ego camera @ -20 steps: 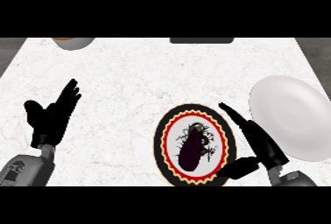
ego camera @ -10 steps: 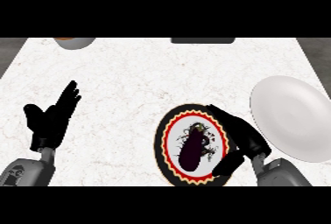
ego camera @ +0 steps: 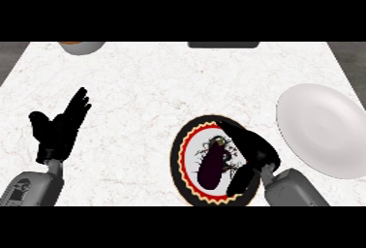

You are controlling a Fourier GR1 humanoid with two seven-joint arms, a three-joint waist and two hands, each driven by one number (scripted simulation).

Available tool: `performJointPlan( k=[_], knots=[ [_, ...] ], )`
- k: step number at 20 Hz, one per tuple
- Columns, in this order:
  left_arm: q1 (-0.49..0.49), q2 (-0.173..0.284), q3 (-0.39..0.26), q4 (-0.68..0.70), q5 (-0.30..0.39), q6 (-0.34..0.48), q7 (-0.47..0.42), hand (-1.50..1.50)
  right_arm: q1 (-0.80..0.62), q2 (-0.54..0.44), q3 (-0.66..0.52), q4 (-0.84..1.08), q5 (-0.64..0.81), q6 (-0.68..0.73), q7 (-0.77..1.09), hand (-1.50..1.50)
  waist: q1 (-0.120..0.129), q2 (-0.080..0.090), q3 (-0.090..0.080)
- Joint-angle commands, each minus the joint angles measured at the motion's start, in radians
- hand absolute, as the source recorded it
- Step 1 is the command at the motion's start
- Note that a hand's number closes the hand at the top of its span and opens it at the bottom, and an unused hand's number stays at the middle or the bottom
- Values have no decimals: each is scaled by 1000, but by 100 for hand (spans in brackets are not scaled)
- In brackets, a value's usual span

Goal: Pick the eggplant from the plate and place it in the plate

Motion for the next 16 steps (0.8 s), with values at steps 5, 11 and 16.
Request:
performJointPlan(
  k=[5, 11, 16],
  knots=[
    [-33, -55, 48, 31, -56, -30, 21, 0, -58, 90, -55, 112, 102, 76, -10, -150, -1, 0, 0],
    [3, -83, 80, 37, -72, -76, -19, 0, -70, 141, -81, 200, 185, 69, -56, -150, -1, 0, 0],
    [17, -92, 48, -70, -131, -27, 80, 0, -78, 135, -78, 268, 203, 116, -110, -150, 2, 0, 0]
  ],
)
